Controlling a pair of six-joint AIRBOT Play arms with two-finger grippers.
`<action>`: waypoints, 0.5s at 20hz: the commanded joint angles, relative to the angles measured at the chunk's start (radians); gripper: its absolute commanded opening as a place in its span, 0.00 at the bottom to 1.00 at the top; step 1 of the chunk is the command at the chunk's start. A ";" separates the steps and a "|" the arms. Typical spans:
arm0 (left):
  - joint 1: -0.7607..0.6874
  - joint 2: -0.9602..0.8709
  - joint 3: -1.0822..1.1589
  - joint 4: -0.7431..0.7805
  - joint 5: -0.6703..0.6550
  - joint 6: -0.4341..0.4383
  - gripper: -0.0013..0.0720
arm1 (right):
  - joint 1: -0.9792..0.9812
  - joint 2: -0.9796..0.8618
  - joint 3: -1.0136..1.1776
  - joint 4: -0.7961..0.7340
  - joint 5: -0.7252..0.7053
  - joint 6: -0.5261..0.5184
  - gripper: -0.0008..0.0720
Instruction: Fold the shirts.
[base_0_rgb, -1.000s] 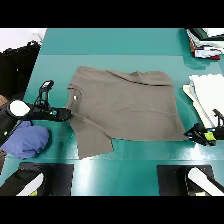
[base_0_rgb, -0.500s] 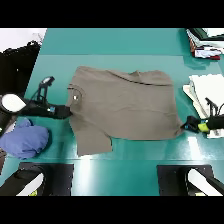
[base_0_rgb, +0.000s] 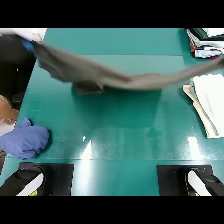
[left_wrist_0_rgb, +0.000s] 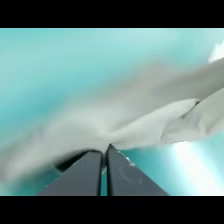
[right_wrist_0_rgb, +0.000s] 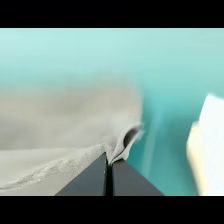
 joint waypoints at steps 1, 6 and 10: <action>0.001 0.000 0.373 0.001 -0.009 -0.002 0.06 | 0.011 0.056 0.272 -0.008 -0.028 0.001 0.03; 0.001 0.048 0.532 0.006 0.118 -0.053 0.05 | 0.011 0.072 0.488 -0.141 -0.018 0.056 0.03; 0.001 0.048 0.460 0.129 0.134 -0.112 0.05 | 0.011 -0.058 0.681 -0.261 0.149 0.100 0.03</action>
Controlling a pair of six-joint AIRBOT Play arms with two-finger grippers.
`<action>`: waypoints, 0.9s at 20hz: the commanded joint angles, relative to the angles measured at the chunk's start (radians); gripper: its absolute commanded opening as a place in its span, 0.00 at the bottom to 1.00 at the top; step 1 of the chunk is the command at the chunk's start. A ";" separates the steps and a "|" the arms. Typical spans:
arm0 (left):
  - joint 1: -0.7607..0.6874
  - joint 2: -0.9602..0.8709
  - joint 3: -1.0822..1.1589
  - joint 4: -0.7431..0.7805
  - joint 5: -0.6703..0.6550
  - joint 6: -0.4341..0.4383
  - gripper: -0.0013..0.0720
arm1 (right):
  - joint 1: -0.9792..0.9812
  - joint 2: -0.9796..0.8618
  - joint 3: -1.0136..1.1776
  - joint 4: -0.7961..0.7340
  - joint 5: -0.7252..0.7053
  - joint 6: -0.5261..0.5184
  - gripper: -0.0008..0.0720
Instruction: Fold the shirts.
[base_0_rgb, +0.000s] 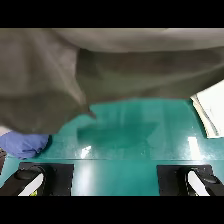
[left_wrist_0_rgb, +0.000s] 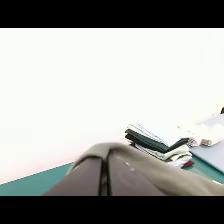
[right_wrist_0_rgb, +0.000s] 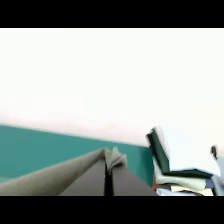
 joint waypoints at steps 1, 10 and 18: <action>0.001 -0.001 -0.091 0.175 0.044 -0.106 0.06 | 0.000 -0.116 0.146 -0.095 0.154 0.034 0.03; 0.001 -0.445 -0.525 0.238 -0.189 -0.073 0.06 | 0.033 -0.584 -0.261 -0.092 0.383 0.031 0.03; 0.011 -0.839 -0.491 0.227 0.178 -0.074 0.06 | 0.069 -1.022 -0.044 -0.092 0.204 0.032 0.03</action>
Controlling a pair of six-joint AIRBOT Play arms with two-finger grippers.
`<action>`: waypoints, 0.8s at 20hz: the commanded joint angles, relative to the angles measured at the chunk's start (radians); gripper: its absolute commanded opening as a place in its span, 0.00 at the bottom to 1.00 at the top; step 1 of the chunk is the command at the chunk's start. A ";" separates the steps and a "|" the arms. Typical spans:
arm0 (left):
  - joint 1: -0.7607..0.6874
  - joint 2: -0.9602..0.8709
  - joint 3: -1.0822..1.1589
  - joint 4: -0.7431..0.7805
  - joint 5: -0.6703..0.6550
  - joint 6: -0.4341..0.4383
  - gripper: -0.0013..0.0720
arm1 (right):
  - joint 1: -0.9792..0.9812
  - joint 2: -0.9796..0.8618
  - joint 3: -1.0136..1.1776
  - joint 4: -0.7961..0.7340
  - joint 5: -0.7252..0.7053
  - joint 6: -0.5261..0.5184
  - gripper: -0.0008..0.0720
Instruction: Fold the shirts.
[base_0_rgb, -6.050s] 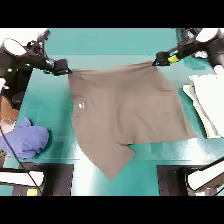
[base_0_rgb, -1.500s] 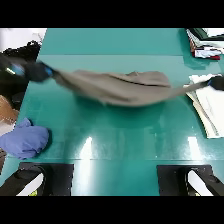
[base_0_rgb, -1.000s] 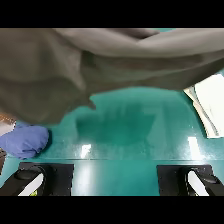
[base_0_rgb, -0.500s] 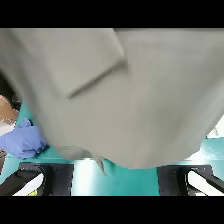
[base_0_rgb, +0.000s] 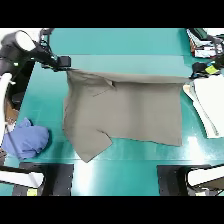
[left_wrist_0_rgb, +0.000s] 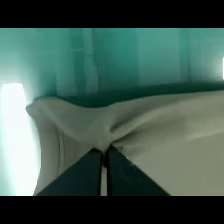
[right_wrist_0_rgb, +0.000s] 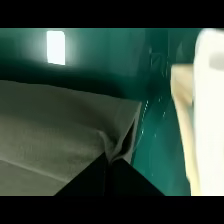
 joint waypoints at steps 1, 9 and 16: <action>0.016 -0.114 0.026 -0.009 0.193 0.002 0.06 | 0.006 -0.153 0.143 0.001 -0.062 0.001 0.03; 0.142 -0.113 0.068 -0.149 -0.012 0.183 0.06 | 0.016 -0.067 0.016 0.001 -0.142 0.000 0.03; 0.124 -0.114 -0.140 -0.154 -0.061 0.253 0.05 | 0.092 -0.024 -0.254 0.015 -0.224 0.002 0.03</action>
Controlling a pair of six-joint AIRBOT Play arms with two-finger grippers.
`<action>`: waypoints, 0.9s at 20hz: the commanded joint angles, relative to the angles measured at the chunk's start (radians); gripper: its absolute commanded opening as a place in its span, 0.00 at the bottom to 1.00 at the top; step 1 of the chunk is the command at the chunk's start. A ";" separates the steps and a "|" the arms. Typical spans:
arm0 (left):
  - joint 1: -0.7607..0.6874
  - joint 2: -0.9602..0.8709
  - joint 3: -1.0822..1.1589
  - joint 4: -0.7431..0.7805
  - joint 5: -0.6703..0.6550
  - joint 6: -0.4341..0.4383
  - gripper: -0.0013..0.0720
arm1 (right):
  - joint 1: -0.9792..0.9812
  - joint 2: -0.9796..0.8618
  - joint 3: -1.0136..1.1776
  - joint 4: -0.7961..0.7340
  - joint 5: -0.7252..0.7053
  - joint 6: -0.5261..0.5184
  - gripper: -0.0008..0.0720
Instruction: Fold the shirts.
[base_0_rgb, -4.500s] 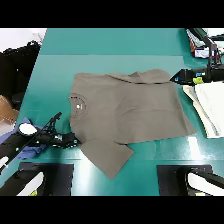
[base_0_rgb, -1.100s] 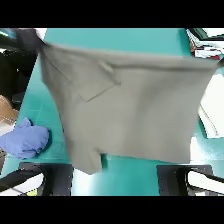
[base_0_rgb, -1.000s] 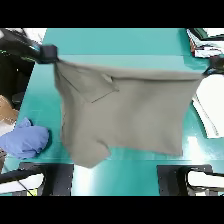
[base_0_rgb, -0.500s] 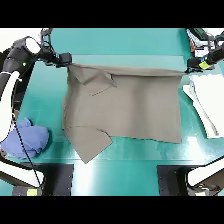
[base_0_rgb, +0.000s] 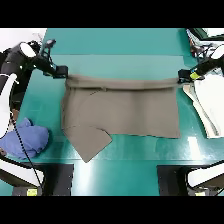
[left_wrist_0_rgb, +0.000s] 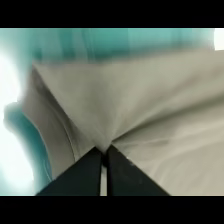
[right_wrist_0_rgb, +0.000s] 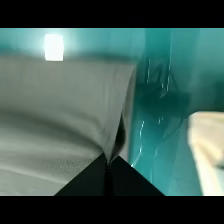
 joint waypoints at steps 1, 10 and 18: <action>0.000 0.000 -0.115 -0.016 0.005 0.026 0.06 | 0.028 0.011 -0.115 0.039 -0.048 0.002 0.03; 0.061 0.026 -0.044 -0.015 -0.206 -0.044 0.75 | -0.002 0.076 -0.145 0.102 0.048 -0.005 0.54; 0.089 0.469 -0.640 0.039 -0.190 -0.124 0.75 | -0.089 0.377 -0.346 0.105 0.036 -0.012 0.54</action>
